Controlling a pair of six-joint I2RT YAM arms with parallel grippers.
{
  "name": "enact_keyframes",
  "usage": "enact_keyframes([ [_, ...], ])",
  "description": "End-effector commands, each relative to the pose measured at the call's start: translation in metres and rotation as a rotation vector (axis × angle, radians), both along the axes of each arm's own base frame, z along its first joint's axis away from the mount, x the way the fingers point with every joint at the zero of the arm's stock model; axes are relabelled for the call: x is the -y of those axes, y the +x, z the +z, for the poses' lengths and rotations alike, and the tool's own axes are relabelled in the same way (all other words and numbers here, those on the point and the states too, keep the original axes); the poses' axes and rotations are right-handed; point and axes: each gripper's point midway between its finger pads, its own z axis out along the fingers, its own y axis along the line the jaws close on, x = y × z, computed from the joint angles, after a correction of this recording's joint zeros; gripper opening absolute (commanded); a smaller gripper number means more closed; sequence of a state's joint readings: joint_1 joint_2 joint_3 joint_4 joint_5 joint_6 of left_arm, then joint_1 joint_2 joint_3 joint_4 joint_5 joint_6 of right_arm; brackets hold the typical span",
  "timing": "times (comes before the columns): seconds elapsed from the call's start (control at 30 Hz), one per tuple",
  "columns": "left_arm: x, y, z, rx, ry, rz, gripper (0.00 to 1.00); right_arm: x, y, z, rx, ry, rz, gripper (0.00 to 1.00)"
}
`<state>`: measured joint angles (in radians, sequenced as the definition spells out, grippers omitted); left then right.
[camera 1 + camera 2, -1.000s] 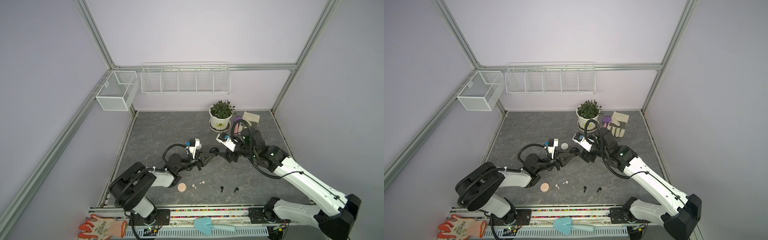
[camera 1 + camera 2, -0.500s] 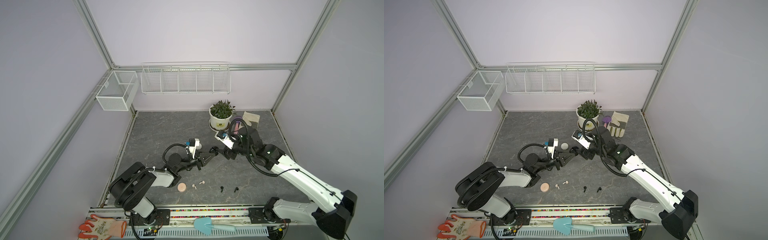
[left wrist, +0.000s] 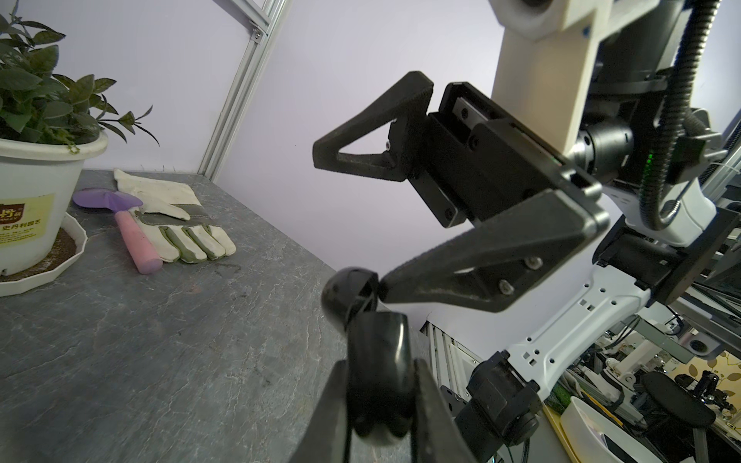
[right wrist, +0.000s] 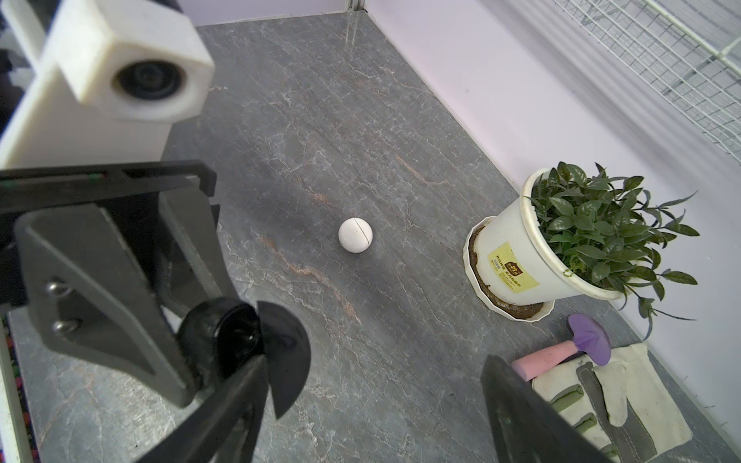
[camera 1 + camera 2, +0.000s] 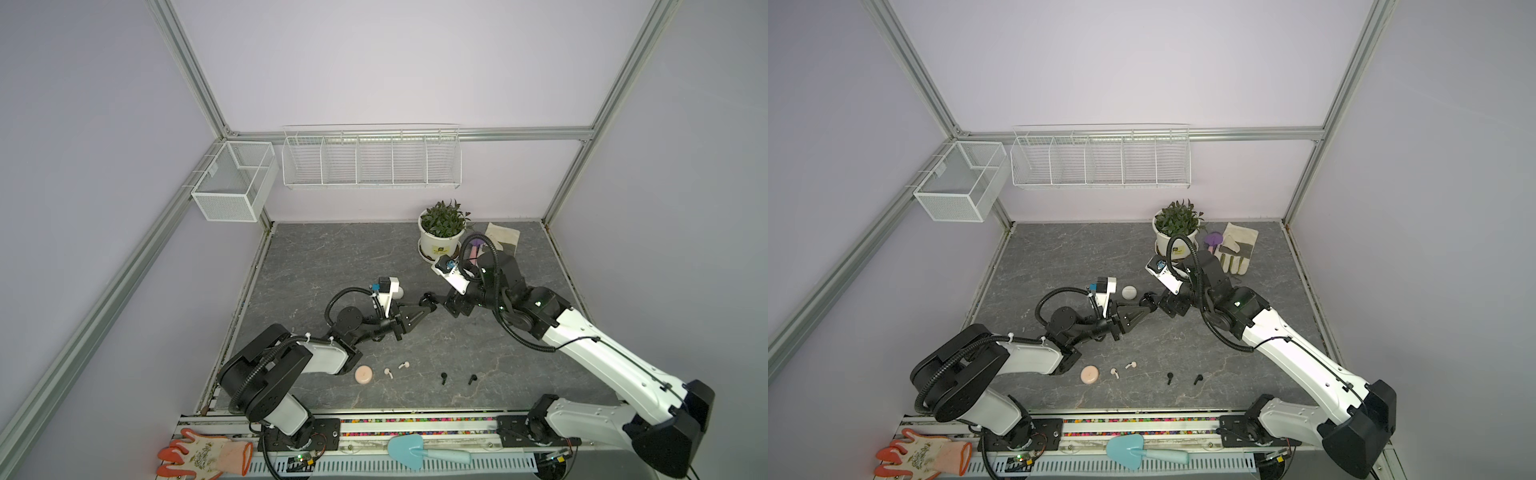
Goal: Insert wireless bluetooth earbuds into charging case
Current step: Open the charging case.
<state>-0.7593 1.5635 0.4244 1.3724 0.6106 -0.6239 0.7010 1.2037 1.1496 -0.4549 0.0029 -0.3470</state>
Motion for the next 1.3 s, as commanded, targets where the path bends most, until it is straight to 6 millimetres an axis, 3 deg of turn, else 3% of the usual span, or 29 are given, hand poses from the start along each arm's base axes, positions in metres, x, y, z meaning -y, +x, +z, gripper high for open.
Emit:
enact_keyframes([
  [0.0, 0.0, -0.008, 0.011, 0.047, -0.029, -0.034, 0.0, 0.003, 0.011, 0.005, -0.041, 0.014, -0.062, 0.87],
  [0.2, 0.0, -0.011, 0.014, 0.068, -0.03, -0.049, 0.0, 0.009, 0.01, 0.013, -0.161, 0.087, -0.108, 0.89],
  [0.37, -0.001, -0.016, 0.021, 0.099, -0.04, -0.07, 0.0, 0.013, -0.027, 0.032, -0.476, 0.408, -0.031, 0.89],
  [0.57, -0.002, -0.024, 0.035, 0.136, -0.06, -0.11, 0.0, 0.007, -0.055, 0.023, -0.659, 0.599, 0.115, 0.85],
  [0.83, 0.0, -0.027, 0.039, 0.138, -0.066, -0.138, 0.0, -0.004, -0.055, 0.022, -0.702, 0.643, 0.216, 0.8],
  [1.27, -0.001, -0.029, 0.044, 0.145, -0.073, -0.146, 0.0, -0.012, -0.051, 0.005, -0.748, 0.638, 0.258, 0.65],
])
